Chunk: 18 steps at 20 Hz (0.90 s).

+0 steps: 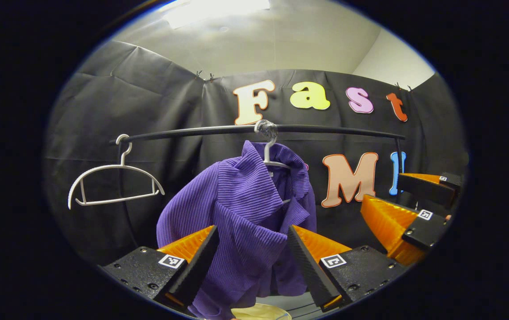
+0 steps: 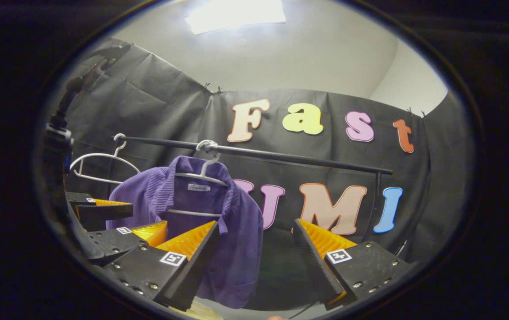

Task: Grasp the clothes on the hanger with both hands and then place them into the laundry hamper below.

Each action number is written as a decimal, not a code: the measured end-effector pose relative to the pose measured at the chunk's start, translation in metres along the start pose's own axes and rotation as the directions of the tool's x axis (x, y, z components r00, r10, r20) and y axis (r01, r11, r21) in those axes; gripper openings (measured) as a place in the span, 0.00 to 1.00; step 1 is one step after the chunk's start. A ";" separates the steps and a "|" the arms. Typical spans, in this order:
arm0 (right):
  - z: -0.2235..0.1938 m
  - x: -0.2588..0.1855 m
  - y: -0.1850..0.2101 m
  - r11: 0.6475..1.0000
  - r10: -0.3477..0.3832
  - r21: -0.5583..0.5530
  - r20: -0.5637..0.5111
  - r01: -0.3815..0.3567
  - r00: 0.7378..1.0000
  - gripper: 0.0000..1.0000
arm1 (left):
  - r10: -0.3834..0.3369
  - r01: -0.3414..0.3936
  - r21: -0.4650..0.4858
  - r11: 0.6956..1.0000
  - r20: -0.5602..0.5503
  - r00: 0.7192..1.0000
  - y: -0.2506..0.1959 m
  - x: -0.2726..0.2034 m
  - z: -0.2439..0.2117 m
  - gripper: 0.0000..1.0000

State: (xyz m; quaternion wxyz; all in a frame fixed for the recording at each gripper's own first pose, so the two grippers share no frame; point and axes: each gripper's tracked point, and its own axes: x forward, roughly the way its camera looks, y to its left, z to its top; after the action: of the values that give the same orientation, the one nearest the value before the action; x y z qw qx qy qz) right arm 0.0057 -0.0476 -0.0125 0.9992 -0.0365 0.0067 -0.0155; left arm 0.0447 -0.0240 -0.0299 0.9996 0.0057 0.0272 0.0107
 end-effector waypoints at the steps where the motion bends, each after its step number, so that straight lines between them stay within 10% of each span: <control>1: -0.002 0.001 -0.004 1.000 -0.003 -0.005 -0.005 0.003 1.000 0.99 | 0.020 -0.021 0.014 1.000 0.013 1.000 0.001 0.007 -0.003 0.92; 9: -0.015 0.013 -0.011 1.000 0.017 0.002 -0.021 -0.017 1.000 0.99 | 0.151 -0.158 0.123 0.980 0.067 0.986 0.023 0.042 -0.026 0.75; 14: -0.029 0.030 0.007 0.997 0.072 0.022 -0.039 -0.071 0.997 0.99 | 0.134 -0.136 0.073 0.988 0.034 0.990 0.035 0.033 -0.022 0.05; 18: -0.038 0.050 0.038 0.989 0.143 0.036 -0.042 -0.141 0.989 0.96 | 0.095 -0.096 0.053 0.994 0.023 0.995 0.036 0.014 -0.008 0.06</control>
State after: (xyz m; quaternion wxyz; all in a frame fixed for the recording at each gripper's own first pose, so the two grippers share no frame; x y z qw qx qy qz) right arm 0.0559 -0.0140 -0.0541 0.9978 -0.0189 0.0314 0.0548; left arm 0.0572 0.0123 -0.0380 0.9976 0.0342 0.0169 0.0579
